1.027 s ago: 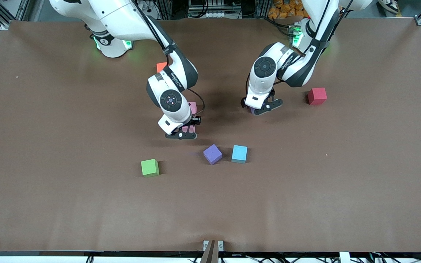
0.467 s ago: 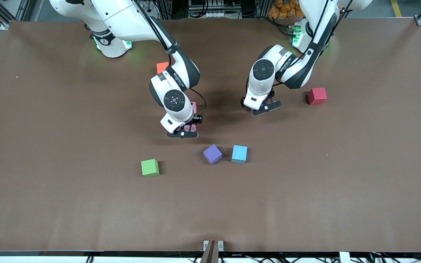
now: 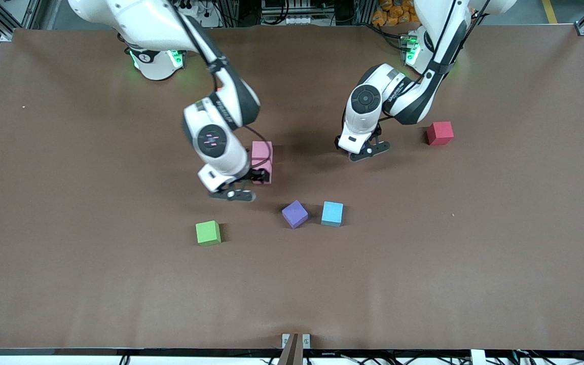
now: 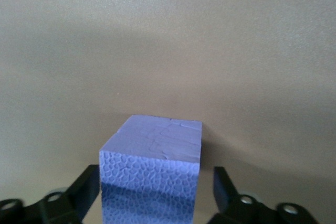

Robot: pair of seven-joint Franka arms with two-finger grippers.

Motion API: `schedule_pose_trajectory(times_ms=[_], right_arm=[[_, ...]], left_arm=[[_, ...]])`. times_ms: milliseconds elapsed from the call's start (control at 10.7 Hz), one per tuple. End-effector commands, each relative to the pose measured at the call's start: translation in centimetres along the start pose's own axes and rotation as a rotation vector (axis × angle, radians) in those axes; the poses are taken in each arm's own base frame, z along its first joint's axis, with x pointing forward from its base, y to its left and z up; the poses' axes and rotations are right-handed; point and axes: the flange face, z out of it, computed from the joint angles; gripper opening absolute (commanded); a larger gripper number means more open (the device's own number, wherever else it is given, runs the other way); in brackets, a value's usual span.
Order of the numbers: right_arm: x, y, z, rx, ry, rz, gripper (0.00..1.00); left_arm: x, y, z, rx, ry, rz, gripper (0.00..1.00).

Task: Arrange blocks into number 1
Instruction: 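Grasp the green cube with the right gripper while the left gripper lifts purple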

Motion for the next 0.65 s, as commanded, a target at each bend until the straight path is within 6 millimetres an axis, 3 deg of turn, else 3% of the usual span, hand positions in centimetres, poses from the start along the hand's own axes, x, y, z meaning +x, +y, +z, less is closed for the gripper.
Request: schedule_pose_trajectory(times_ms=[0, 187, 280, 373, 467, 560], right_arm=[[3.3, 5.0, -1.3, 0.028, 0.007, -0.040, 1.00], [7.0, 7.7, -1.2, 0.027, 0.027, -0.106, 1.00], [9.2, 9.1, -0.8, 0.029, 0.041, -0.112, 1.00], [11.2, 10.8, -1.7, 0.038, 0.063, -0.120, 1.00], [12.0, 11.9, -2.1, 0.039, 0.071, -0.137, 1.00], [12.9, 11.7, -1.8, 0.044, 0.084, -0.137, 1.00]], left_arm=[[0.2, -0.1, 0.7, 0.006, -0.007, 0.058, 0.00], [0.1, -0.1, 0.3, 0.005, -0.005, 0.054, 0.00], [0.0, 0.2, -0.9, -0.001, 0.002, 0.055, 0.00], [-0.6, 1.1, -2.2, -0.004, 0.006, 0.065, 0.00], [-1.8, 3.1, -3.8, 0.002, -0.003, 0.072, 0.00], [-2.9, 5.3, -5.5, -0.005, -0.010, 0.073, 0.00]])
